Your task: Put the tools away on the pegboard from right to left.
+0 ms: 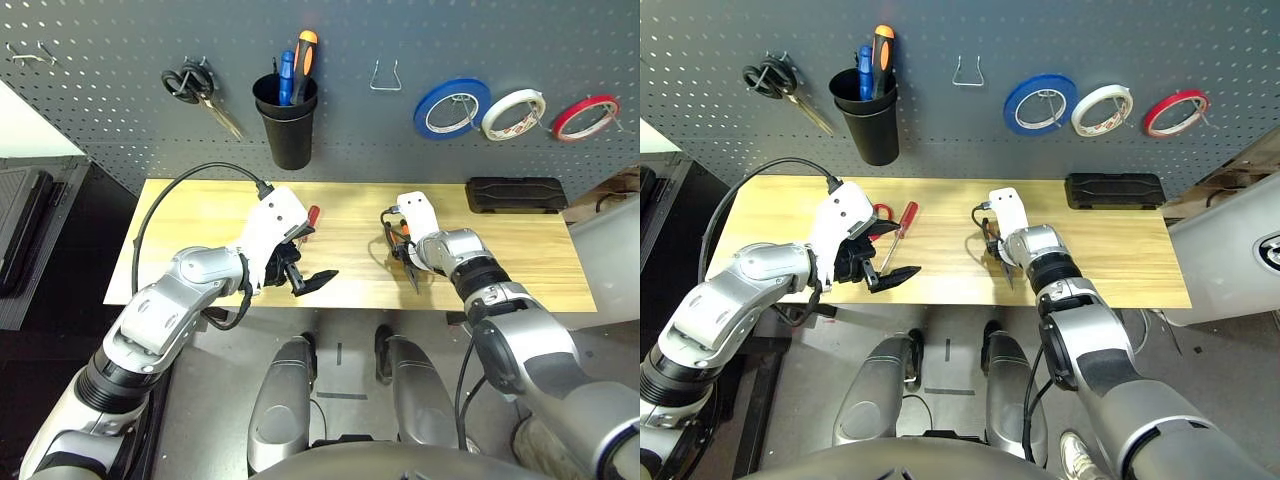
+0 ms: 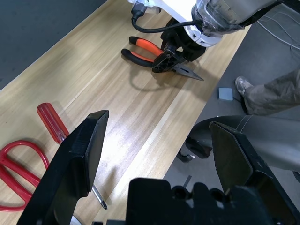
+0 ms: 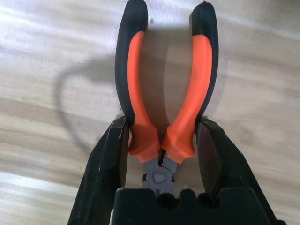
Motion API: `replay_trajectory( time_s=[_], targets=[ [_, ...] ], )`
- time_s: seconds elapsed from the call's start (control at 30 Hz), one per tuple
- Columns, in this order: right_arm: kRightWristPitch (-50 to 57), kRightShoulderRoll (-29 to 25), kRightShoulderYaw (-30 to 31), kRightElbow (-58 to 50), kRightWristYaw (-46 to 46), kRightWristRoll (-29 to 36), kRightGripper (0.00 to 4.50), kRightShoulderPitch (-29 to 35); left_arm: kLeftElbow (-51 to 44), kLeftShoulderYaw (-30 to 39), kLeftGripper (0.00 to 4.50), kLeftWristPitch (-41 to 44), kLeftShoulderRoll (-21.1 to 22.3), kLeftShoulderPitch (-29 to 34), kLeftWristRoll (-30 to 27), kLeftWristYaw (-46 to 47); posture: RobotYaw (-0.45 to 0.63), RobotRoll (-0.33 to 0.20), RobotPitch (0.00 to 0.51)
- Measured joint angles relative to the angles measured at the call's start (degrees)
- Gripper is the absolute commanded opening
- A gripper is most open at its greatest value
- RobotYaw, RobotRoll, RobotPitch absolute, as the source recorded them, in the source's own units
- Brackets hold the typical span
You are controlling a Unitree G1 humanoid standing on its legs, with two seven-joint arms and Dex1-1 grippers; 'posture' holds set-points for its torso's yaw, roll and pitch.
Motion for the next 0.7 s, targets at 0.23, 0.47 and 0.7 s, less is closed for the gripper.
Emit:
replay_trajectory(
  time_s=[0.23,0.47,0.7],
  targets=[
    [-11.62,-7.34,6.48,-15.5,5.61,-5.48,2.23,10.06,0.21,1.52,4.5,-3.47,-1.75,-0.72,-0.23,-0.28,0.19,0.0,0.256],
    [-32.55,-16.1,7.25,-29.51,9.05,-8.85,2.23,23.43,1.22,5.71,4.5,-10.31,-6.29,-1.81,-2.55,-1.46,0.18,0.0,0.247],
    [-50.29,-19.04,5.23,-36.61,9.93,-8.82,2.23,28.8,1.09,10.14,4.5,-13.07,-9.35,-3.82,-5.7,-1.06,0.17,0.0,0.238]
  ],
)
